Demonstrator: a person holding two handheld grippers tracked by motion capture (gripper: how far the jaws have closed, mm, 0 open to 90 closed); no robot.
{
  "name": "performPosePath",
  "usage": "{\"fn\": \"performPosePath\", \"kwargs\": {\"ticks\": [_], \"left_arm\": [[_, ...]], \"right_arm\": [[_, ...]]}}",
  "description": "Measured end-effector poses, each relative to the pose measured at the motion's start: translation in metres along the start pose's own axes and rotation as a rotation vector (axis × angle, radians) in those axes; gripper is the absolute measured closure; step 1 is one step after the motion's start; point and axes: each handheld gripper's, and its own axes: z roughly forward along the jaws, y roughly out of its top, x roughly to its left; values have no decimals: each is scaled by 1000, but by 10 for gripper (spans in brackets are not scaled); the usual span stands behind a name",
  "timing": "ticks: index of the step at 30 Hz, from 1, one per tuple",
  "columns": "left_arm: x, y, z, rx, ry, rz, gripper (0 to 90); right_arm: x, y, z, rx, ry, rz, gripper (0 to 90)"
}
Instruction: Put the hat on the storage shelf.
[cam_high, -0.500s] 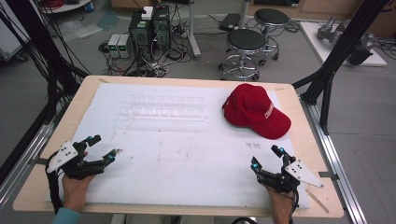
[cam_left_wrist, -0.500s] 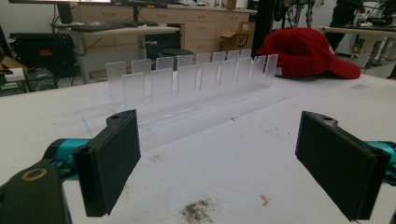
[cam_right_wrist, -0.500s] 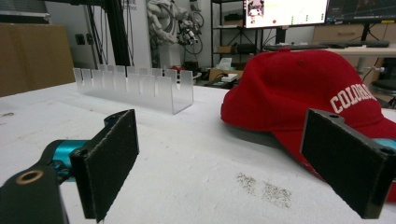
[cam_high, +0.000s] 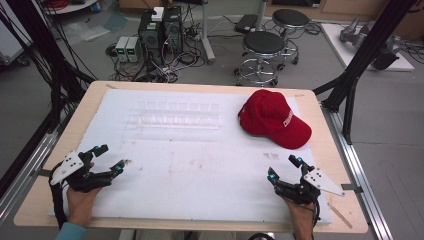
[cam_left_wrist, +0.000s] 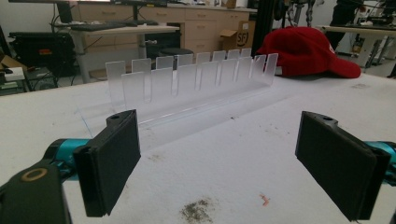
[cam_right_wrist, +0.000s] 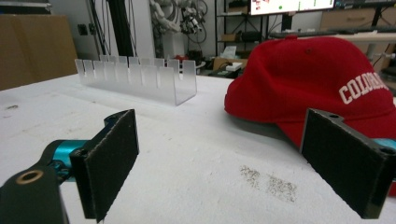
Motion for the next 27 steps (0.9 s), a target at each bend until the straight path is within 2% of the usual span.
{"fn": "performPosePath", "kwargs": {"ticks": [7,10,12,14,21,22,27], "left_arm": [[0,0,0,0,-1,0,143],[0,0,0,0,-2,0,143],[0,0,0,-1,-1,0,143],[0,0,0,-1,-1,0,143],[0,0,0,-1,-2,-2,143],[0,0,0,-1,-2,-1,143],[0,0,0,-2,-2,-3,143]], "right_arm": [[0,2,4,42,1,5,105],[-1,3,7,81,6,1,106],[-2,5,9,97,4,-13,106],[-3,7,11,108,1,-7,106],[-8,22,19,135,-3,-32,105],[-10,30,22,138,8,-21,105],[-13,48,30,140,16,-32,105]]}}
